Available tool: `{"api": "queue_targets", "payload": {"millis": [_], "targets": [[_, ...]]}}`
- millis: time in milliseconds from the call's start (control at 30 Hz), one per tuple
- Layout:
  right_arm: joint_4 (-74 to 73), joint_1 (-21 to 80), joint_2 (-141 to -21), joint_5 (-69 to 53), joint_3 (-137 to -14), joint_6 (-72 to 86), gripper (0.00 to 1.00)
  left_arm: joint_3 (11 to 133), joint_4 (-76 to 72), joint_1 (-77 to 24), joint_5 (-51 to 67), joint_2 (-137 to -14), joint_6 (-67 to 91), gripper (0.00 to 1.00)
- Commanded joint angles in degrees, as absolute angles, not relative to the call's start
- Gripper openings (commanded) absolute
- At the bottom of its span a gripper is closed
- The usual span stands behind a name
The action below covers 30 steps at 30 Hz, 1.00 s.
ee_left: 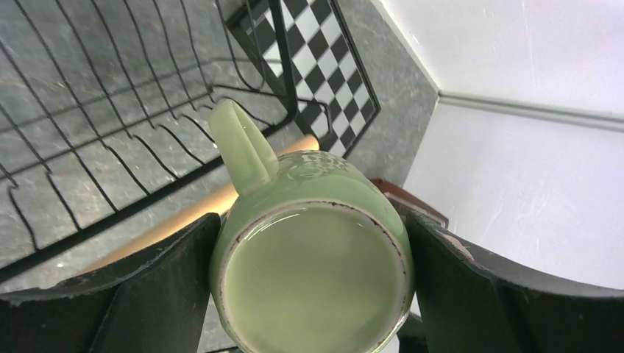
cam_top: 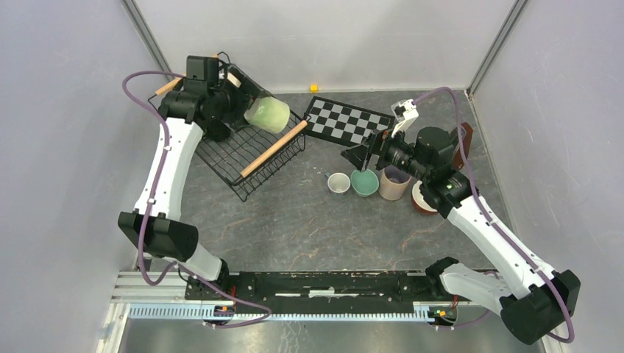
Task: Unload the cups from the dish rack
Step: Place the cup at the center of the board.
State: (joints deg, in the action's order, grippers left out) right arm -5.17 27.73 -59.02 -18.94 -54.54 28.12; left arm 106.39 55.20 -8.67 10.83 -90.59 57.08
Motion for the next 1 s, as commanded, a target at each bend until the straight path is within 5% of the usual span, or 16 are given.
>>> {"api": "queue_targets", "payload": {"millis": [0,967], "targets": [[5.1,28.4,-58.9,-23.1,-53.2,32.3,0.98,102.7,45.0,-12.2,15.9,-84.5,62.7,0.02],[31.2,29.4,-65.9,-26.8,-45.4,46.5,0.98,83.4,20.9,-24.6,24.1,-80.3,76.3,0.02]]}}
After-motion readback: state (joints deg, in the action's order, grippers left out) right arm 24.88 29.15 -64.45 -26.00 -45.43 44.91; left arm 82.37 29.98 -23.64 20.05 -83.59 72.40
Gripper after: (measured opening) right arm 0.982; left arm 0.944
